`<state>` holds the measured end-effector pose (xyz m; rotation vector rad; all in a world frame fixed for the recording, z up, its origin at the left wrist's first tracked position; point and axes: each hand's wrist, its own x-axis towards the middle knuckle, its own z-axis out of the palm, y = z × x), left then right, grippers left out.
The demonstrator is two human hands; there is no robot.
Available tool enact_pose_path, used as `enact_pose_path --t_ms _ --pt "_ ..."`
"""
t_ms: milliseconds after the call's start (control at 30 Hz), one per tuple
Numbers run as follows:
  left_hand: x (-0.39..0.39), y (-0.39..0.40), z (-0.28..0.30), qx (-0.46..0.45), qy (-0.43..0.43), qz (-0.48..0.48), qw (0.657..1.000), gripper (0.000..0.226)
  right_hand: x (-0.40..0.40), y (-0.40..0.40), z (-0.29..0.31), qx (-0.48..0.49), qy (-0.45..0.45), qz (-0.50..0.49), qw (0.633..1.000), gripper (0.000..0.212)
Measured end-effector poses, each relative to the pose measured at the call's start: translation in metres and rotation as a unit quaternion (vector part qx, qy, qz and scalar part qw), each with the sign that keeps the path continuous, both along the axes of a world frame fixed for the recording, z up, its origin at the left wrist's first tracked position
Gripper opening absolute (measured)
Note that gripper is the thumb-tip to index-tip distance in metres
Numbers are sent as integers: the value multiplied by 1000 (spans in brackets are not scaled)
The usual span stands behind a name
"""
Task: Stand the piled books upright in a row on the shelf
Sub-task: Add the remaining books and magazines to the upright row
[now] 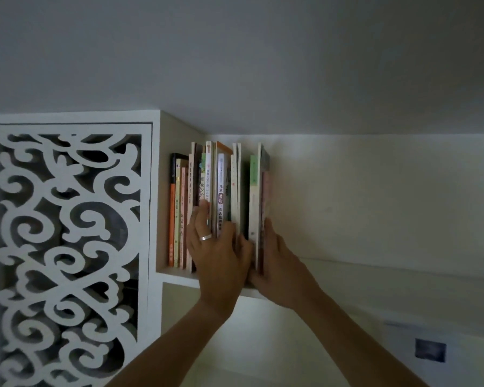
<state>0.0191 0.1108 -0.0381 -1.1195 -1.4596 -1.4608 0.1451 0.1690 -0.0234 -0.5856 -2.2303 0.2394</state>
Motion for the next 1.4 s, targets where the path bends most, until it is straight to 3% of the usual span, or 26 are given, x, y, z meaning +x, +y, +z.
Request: enact_pose_path --t_ms 167,300,500,833,1000,1133,1300,1400 --pt "6 -4 -2 -24 30 114 993 26 -3 6 -3 27 -9 8 1000 95" --pt "17 -7 2 -52 6 139 989 23 2 6 -2 25 29 -73 997 102" --pt "57 -3 2 -80 -32 -61 994 10 26 6 -6 97 33 -164 981 93" --pt "54 -5 16 -170 -121 -132 969 59 32 14 -4 15 39 -56 998 78" --pt "47 -39 54 -214 -126 -158 956 34 29 20 -1 -59 35 -3 998 79" --pt "38 -65 93 -287 -137 -193 928 29 29 18 5 -117 9 73 990 93" --pt "32 -78 128 -366 -134 -167 906 20 35 14 3 -95 -42 94 990 120" --pt "32 -92 150 -459 -149 -162 861 15 40 7 4 -117 -73 97 986 138"
